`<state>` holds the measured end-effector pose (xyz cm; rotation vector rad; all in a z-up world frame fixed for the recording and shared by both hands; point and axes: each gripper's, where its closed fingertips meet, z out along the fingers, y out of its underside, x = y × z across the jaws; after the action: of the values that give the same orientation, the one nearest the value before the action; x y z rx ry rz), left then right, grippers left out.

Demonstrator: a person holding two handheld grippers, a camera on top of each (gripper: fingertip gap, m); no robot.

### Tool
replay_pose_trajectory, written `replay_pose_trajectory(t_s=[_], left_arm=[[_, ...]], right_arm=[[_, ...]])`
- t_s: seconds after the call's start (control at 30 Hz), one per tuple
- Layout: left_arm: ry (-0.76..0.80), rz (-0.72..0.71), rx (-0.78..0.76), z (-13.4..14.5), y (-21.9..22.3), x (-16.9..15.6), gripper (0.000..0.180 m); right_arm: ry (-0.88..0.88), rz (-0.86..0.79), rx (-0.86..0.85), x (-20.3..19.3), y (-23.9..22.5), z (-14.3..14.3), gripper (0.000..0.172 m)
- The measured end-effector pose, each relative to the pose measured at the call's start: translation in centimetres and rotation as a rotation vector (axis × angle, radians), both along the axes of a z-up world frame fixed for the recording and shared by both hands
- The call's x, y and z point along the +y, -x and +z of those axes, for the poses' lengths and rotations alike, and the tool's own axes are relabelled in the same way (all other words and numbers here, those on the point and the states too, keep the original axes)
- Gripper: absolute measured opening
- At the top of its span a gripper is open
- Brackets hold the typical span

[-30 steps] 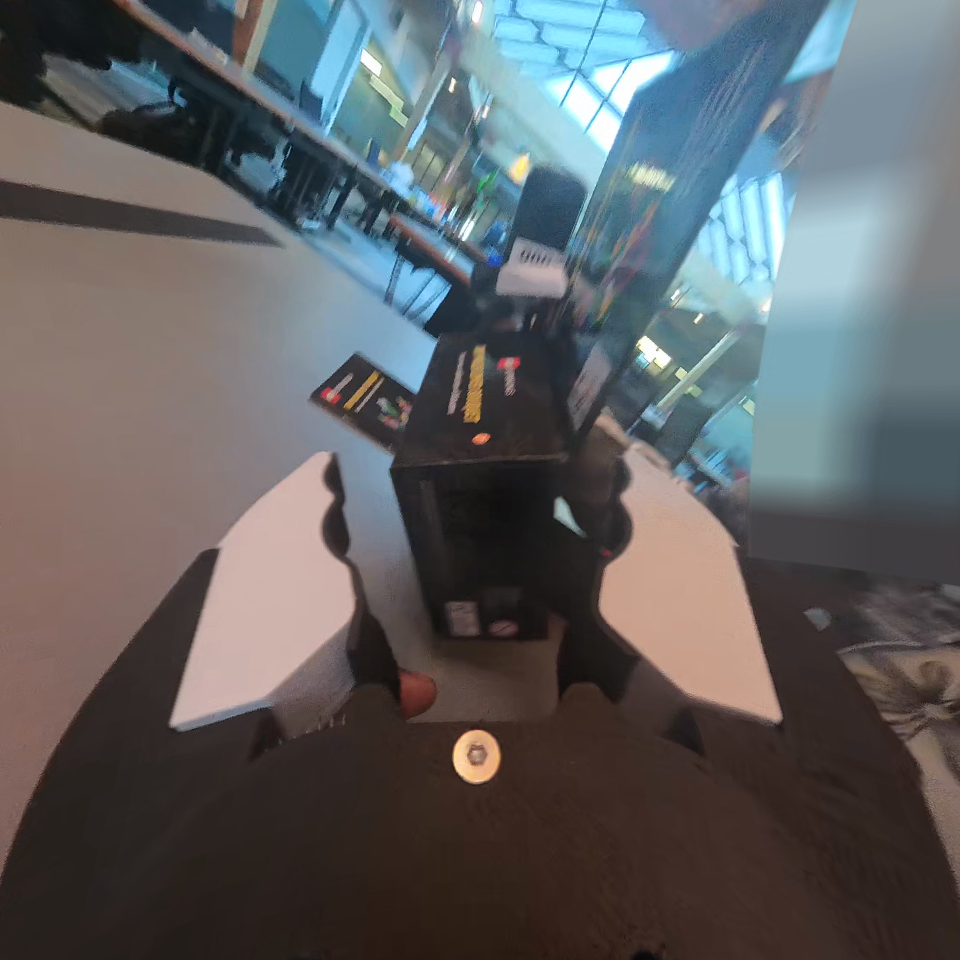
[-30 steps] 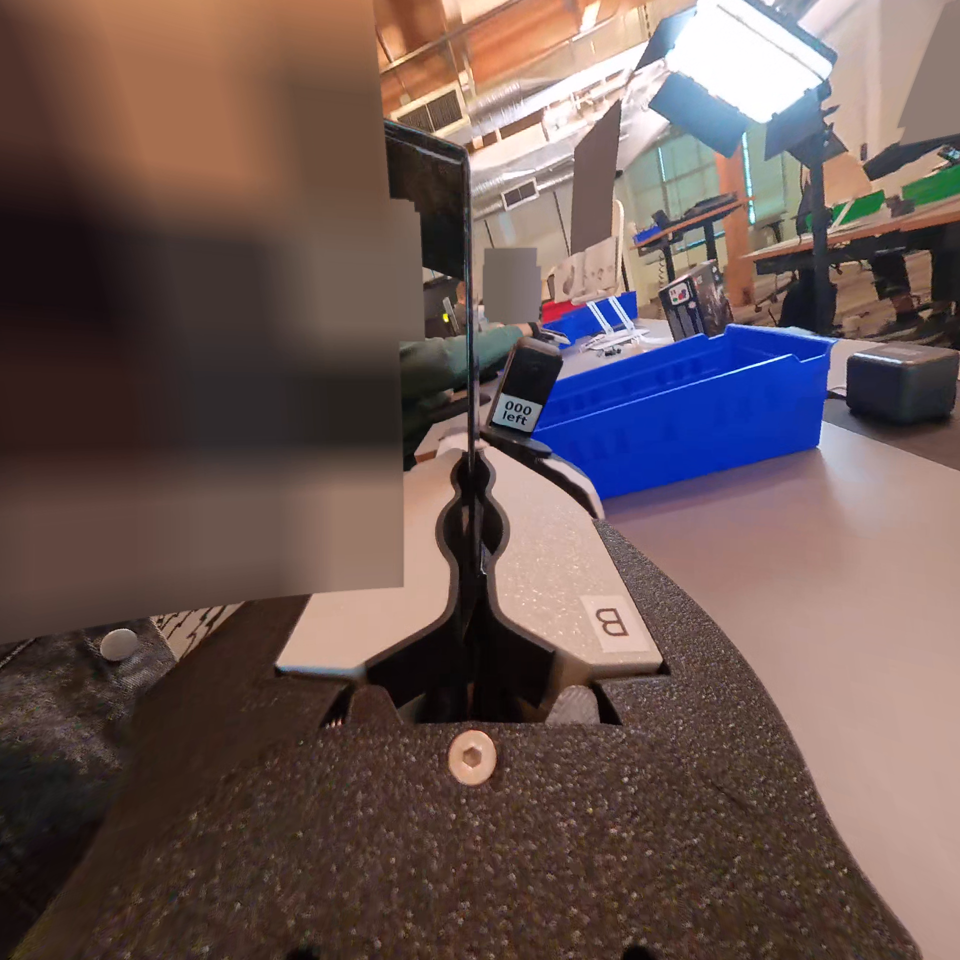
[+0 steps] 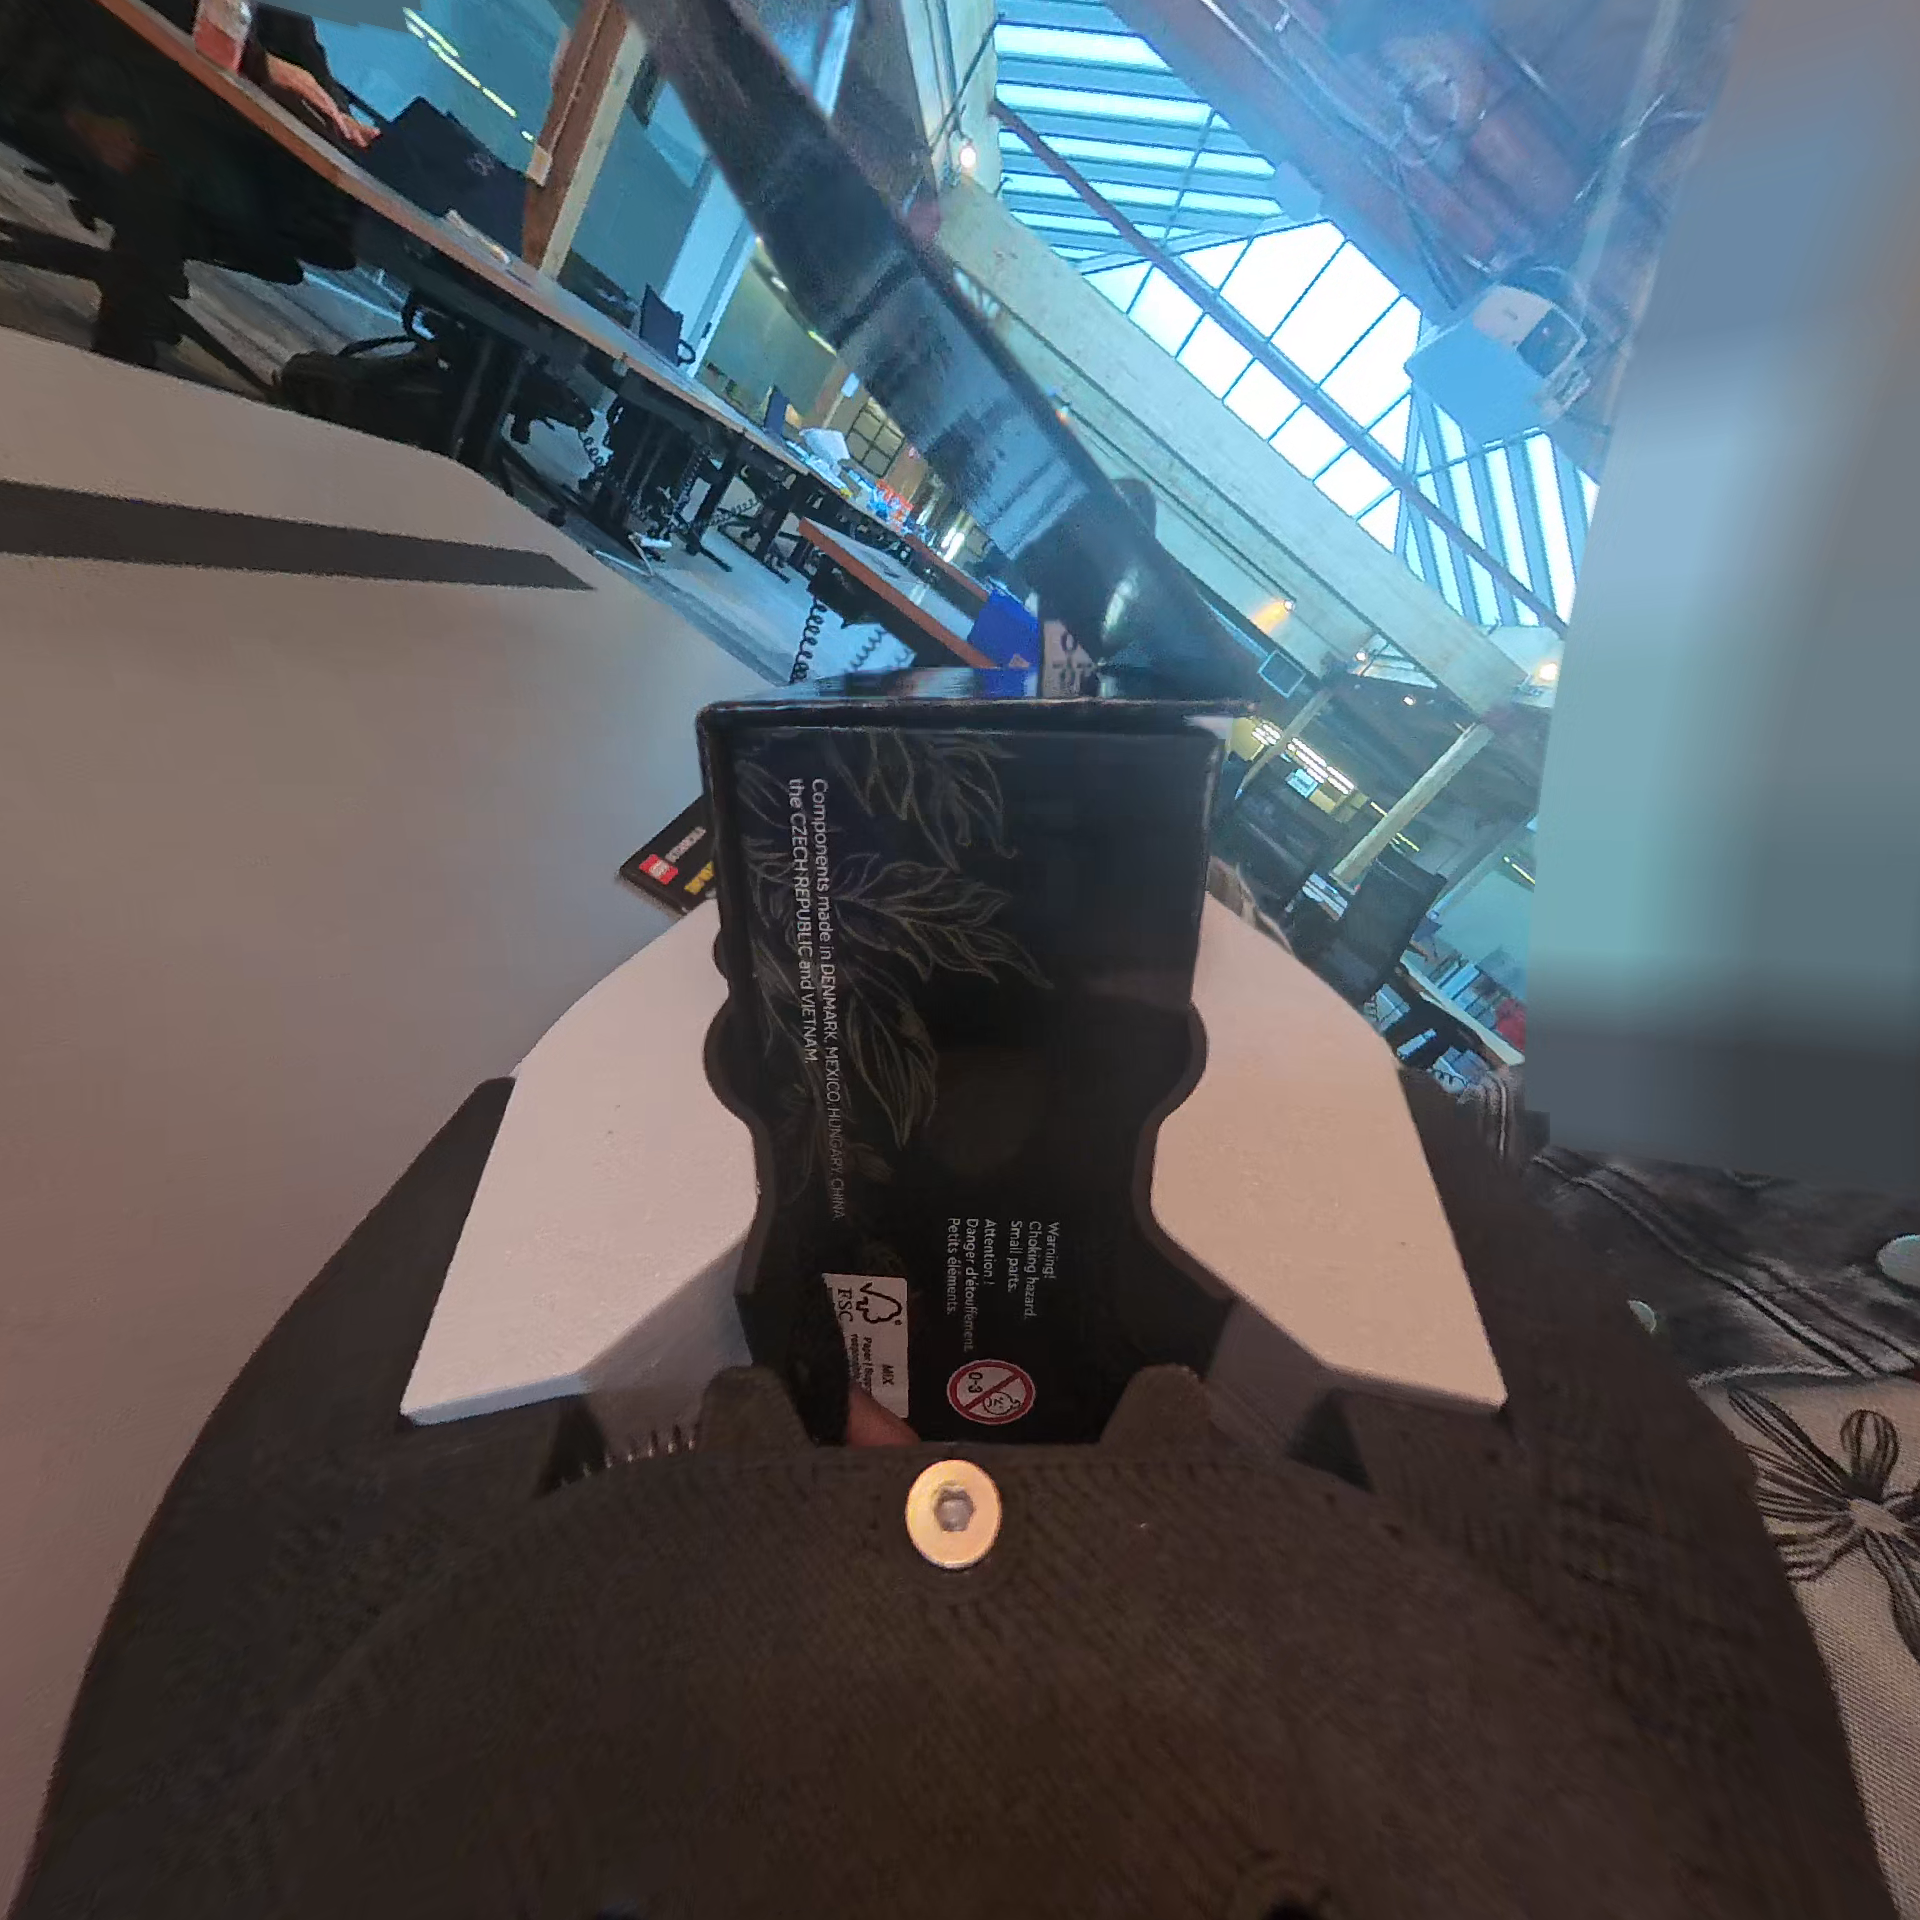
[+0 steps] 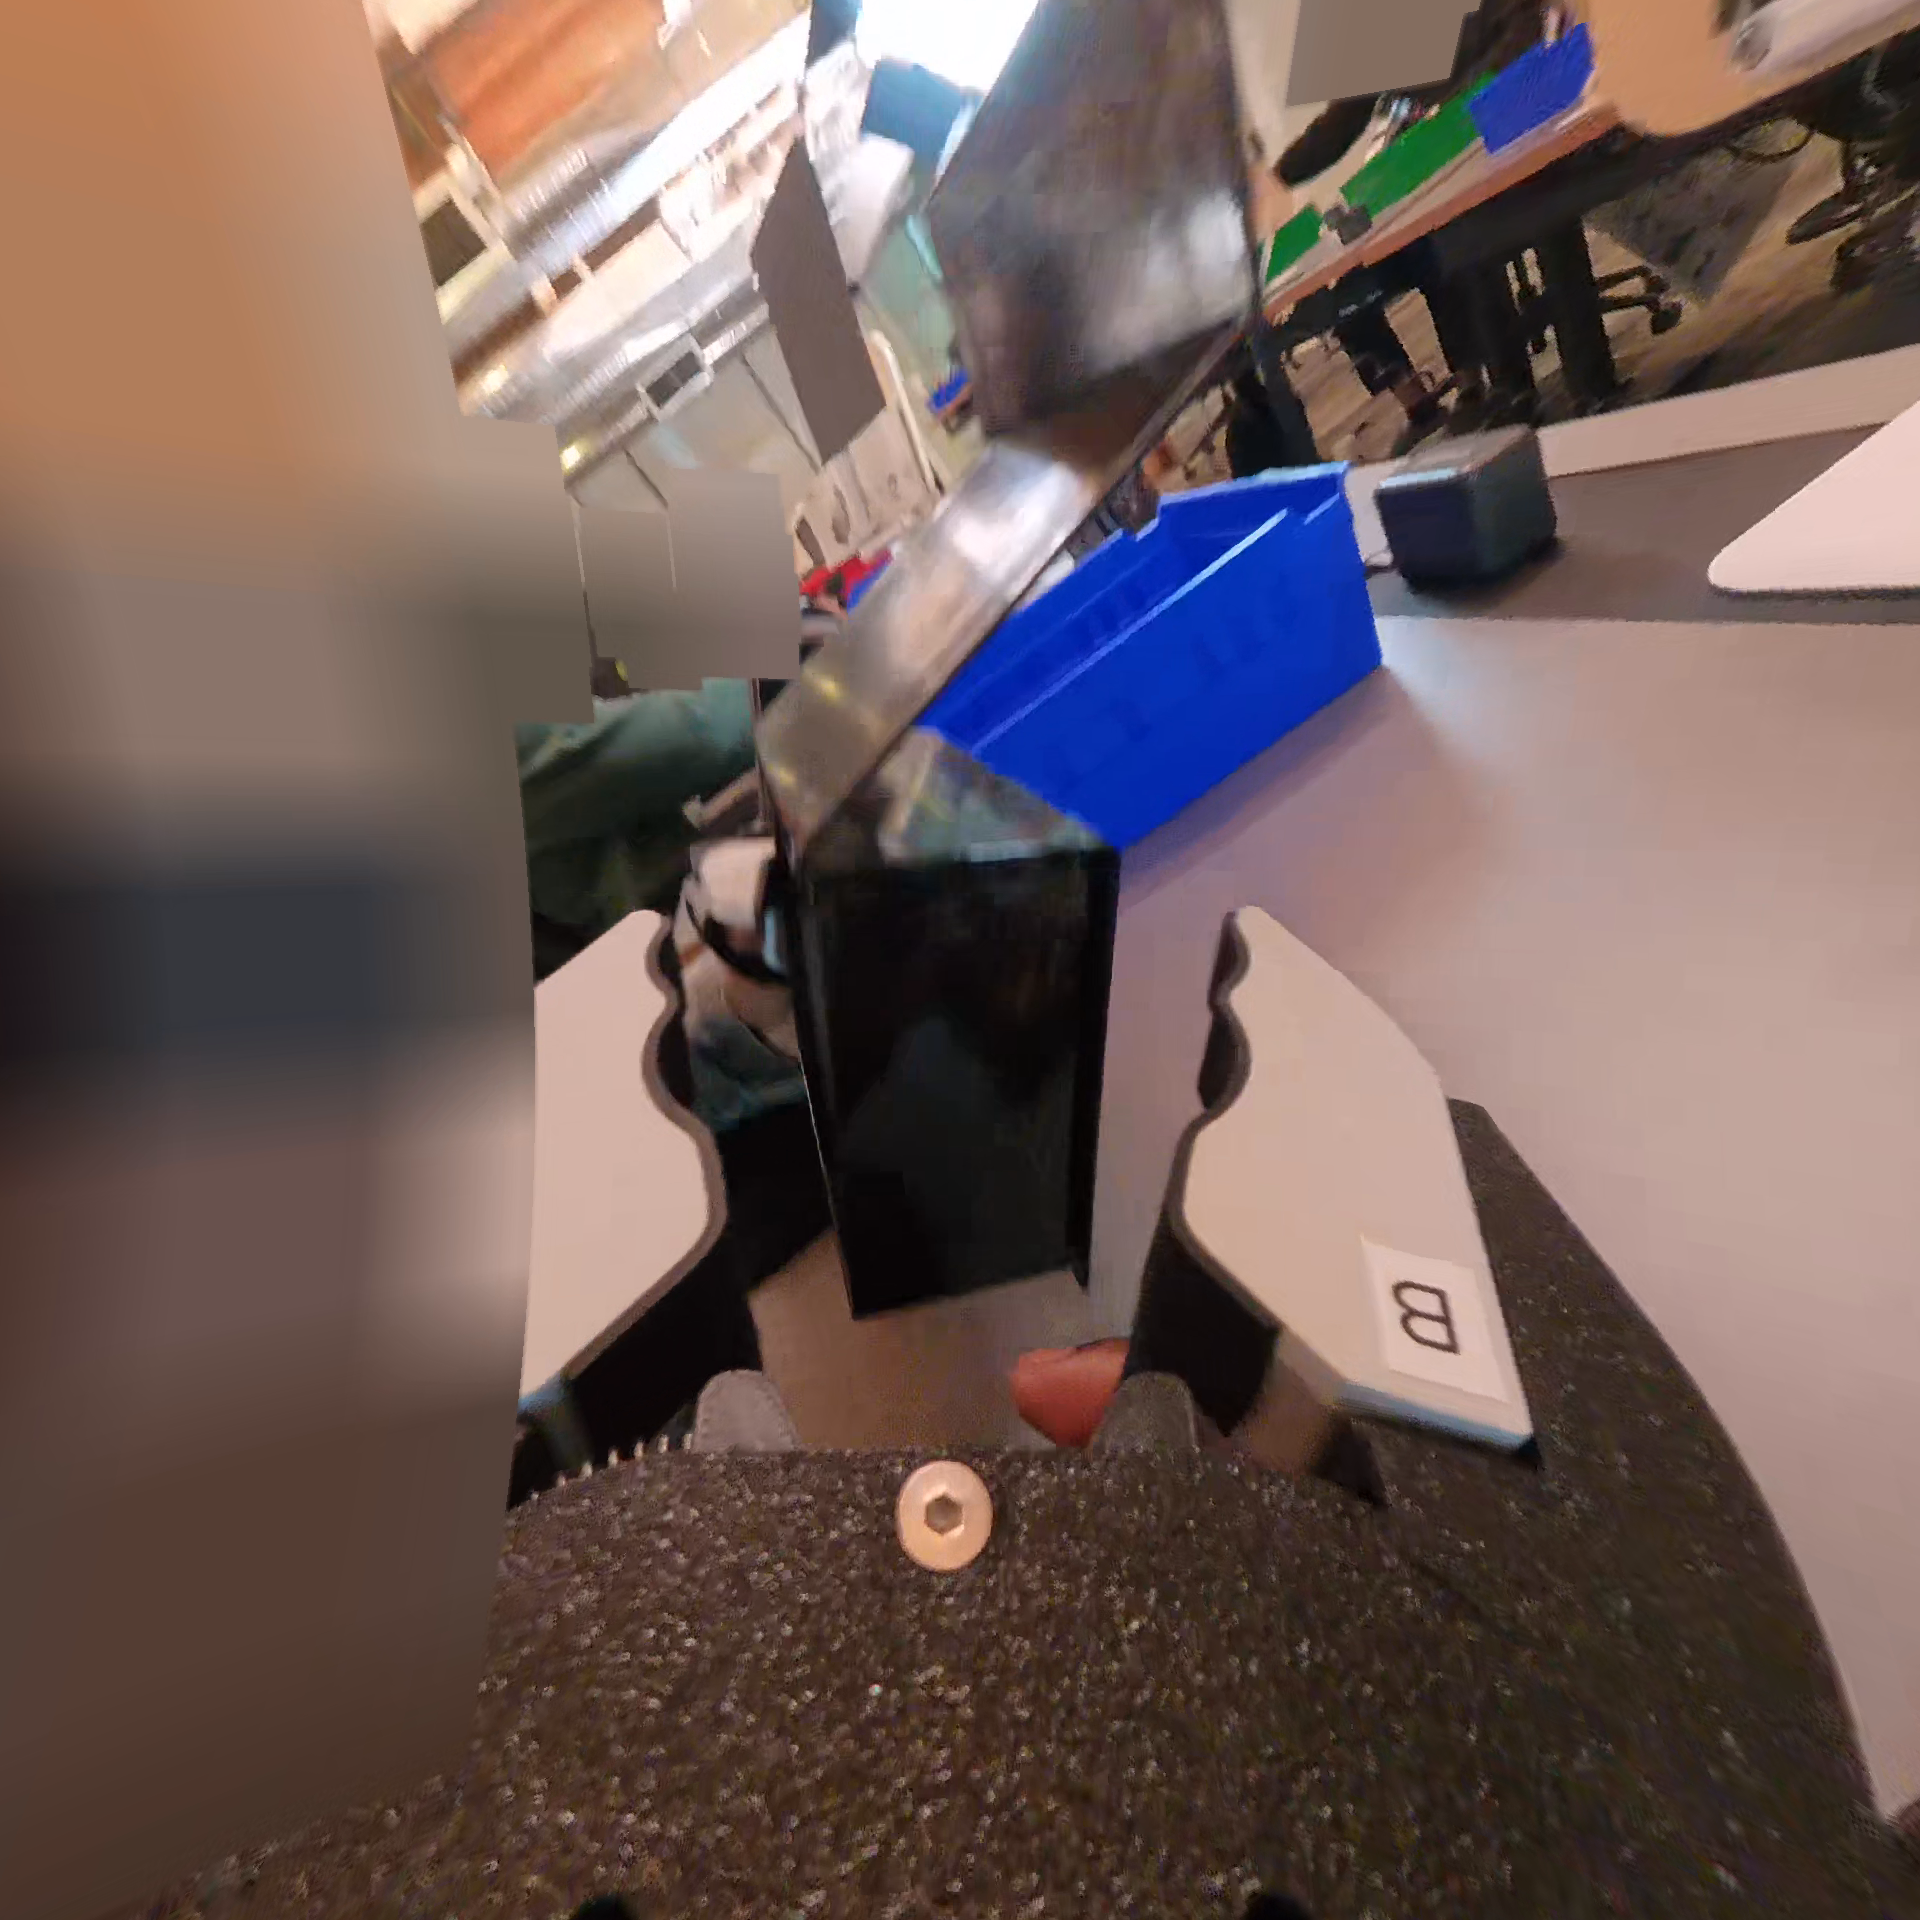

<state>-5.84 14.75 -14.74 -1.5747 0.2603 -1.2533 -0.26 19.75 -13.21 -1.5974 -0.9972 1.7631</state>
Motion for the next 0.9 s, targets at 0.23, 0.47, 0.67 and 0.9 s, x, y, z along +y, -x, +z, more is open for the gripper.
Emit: replay_pose_trajectory(t_s=[0.23,0.47,0.67,0.9], left_arm=[[-0.148,-0.093,0.01,2.4,-1.0,-0.9,0.076],[-0.19,-0.192,0.026,1.8,-1.5,-1.2,0.078],[-0.124,-0.311,0.09,0.1,-2.0,-1.0,0.089],[-0.056,-0.248,0.105,-1.0,-0.8,-0.3,0.1]], right_arm=[[-0.234,0.169,-0.01,-4.4,1.2,-1.6,0.093],[-0.287,0.21,0.123,-4.6,0.8,0.3,0.067],[-0.503,0.146,0.113,-4.8,0.4,-0.6,0.066],[-0.773,0.044,0.014,-4.5,0.2,-1.5,0.066]])
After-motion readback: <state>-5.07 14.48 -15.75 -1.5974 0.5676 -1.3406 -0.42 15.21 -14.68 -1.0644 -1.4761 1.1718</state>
